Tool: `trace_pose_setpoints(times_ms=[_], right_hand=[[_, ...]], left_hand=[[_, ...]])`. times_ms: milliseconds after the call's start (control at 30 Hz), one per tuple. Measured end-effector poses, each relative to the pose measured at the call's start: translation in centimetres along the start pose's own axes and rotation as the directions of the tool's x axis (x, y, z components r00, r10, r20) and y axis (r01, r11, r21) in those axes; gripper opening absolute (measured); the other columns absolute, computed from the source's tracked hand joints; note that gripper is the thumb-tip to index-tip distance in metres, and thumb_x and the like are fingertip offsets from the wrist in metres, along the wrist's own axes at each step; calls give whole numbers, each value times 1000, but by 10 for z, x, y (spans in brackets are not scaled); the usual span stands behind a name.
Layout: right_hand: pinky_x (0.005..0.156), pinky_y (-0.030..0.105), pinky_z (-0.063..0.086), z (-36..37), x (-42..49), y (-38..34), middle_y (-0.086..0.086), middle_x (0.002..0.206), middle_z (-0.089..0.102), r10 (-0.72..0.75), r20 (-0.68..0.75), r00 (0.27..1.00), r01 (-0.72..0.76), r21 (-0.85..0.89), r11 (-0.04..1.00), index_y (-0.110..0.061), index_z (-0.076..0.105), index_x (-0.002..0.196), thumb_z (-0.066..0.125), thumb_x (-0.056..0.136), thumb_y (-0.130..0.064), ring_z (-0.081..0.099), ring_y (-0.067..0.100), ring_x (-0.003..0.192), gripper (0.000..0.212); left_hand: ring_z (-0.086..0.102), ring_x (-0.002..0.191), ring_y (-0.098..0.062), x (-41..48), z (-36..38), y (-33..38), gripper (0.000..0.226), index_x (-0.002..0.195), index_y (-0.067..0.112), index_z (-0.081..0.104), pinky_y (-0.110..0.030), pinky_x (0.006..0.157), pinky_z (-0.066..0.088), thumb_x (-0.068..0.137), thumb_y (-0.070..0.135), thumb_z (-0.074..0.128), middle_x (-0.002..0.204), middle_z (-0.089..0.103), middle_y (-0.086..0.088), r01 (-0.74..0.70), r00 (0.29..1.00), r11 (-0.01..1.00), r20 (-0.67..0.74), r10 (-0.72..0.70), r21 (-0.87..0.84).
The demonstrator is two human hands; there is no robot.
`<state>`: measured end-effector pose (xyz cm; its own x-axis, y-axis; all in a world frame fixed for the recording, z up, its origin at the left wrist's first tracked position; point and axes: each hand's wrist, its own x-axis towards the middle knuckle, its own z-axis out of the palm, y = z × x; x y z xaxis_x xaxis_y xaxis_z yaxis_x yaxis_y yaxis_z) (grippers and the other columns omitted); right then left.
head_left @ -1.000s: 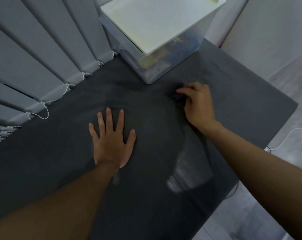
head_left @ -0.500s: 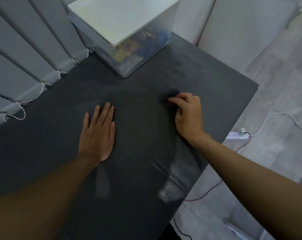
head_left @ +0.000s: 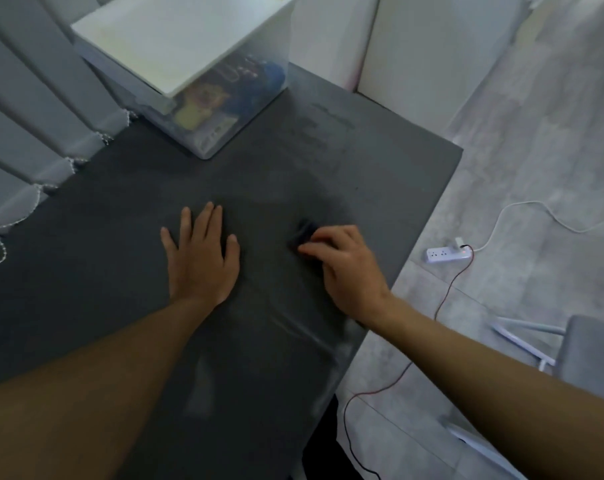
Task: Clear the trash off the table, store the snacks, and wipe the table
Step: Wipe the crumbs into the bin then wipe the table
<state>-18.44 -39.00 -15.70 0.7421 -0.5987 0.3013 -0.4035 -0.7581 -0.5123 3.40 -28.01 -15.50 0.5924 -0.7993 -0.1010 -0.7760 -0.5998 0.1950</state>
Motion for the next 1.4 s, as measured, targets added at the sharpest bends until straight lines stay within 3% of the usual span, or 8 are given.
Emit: trace_pose_setpoints(times_ms=[133,300,533,733,867,967,1200,1400], right_hand=[[96,31,46,-29,-4,35,8,122,62,-195,187,963,203,-22,979,-17,74,114,50,92,-6,54,27,111,34],[92,37,48,-34,-2,52,6,114,62,299,-164,940,-309,-44,950,-13,75,108,56,87,2,50,26,106,32],[95,33,46,-58,-5,79,10,118,63,-167,116,979,177,-82,981,-14,74,114,52,91,-3,55,29,107,33],[94,28,42,-58,33,115,9,112,60,518,-345,782,-561,-29,827,-16,73,112,48,82,5,51,31,102,44],[93,28,45,-46,15,84,8,114,63,92,-68,993,-96,-58,994,-14,75,110,54,88,-1,53,28,105,34],[93,32,47,-59,23,95,10,117,63,-157,106,982,162,-33,986,-14,74,114,50,93,-4,55,28,106,33],[94,37,46,-54,77,129,8,116,59,469,-273,840,-500,-56,864,-15,72,118,48,86,1,50,29,105,43],[91,31,48,-38,57,90,8,115,64,-176,84,981,180,-33,983,-16,75,112,47,94,-8,56,29,104,33]], left_hand=[[0,155,-22,16,5,43,61,159,20,20,-60,121,0,103,43,30,167,11,6,-56,998,998,22,57,-27],[-7,155,-24,40,13,86,63,160,27,11,-71,115,-4,102,49,25,168,1,10,12,998,1000,68,-11,-9],[-15,153,-29,40,25,94,72,159,32,-6,-77,110,-2,96,66,7,168,-9,9,50,997,992,54,-57,112],[-16,153,-29,42,27,94,72,158,34,-10,-77,110,-1,95,67,4,167,-12,9,53,996,989,58,-62,137],[-16,153,-28,42,28,95,72,158,34,-12,-77,110,0,95,67,4,167,-13,9,55,996,988,61,-64,142],[-16,153,-28,41,28,96,72,158,34,-13,-76,111,1,96,67,4,167,-13,9,55,997,986,50,-63,157],[-16,153,-28,43,28,96,72,157,34,-15,-76,111,0,96,67,3,167,-14,9,56,996,985,61,-67,166],[-16,153,-28,43,27,97,73,157,32,-15,-76,111,2,95,66,1,167,-14,8,53,996,983,62,-65,173]])
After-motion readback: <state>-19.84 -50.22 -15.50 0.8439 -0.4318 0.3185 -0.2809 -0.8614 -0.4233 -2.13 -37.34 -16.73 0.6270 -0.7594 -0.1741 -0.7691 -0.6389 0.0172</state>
